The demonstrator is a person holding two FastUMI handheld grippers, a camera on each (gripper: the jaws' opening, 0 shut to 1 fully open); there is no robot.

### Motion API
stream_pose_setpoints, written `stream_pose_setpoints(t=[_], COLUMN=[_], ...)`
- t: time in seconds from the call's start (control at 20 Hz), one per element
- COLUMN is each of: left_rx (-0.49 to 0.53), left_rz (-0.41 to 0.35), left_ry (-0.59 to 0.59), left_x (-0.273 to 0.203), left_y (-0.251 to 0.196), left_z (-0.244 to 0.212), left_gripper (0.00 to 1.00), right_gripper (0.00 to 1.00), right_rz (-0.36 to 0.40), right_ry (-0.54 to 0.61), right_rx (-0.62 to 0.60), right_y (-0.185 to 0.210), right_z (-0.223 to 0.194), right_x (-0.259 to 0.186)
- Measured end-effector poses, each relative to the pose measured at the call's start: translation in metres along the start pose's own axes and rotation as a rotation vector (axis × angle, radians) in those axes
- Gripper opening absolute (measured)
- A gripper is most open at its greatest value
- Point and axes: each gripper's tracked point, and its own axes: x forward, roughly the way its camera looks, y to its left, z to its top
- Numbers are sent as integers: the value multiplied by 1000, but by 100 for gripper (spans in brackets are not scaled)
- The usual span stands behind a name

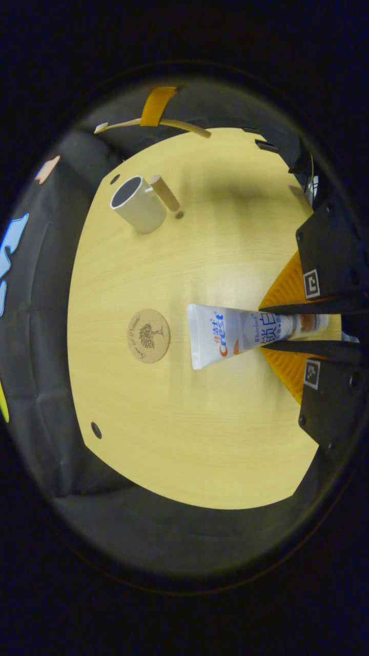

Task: Put the toothbrush and toothpaste on the desktop into the cup, then pick up the cup and place it on the coaster on the desktop.

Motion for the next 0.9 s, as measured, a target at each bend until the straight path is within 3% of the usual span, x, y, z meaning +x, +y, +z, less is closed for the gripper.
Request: stream_pose_setpoints(t=[0.4,0.9], left_rx=[-13,-35], left_rz=[2,24], left_ry=[-36,-98], left_x=[-14,-30], left_y=[7,8], left_z=[10,22], left_gripper=[27,27], right_gripper=[1,3], right_rz=[20,41], right_ry=[-215,-354], right_rx=[-23,-91], right_y=[5,15], right_z=[65,70], right_x=[34,99])
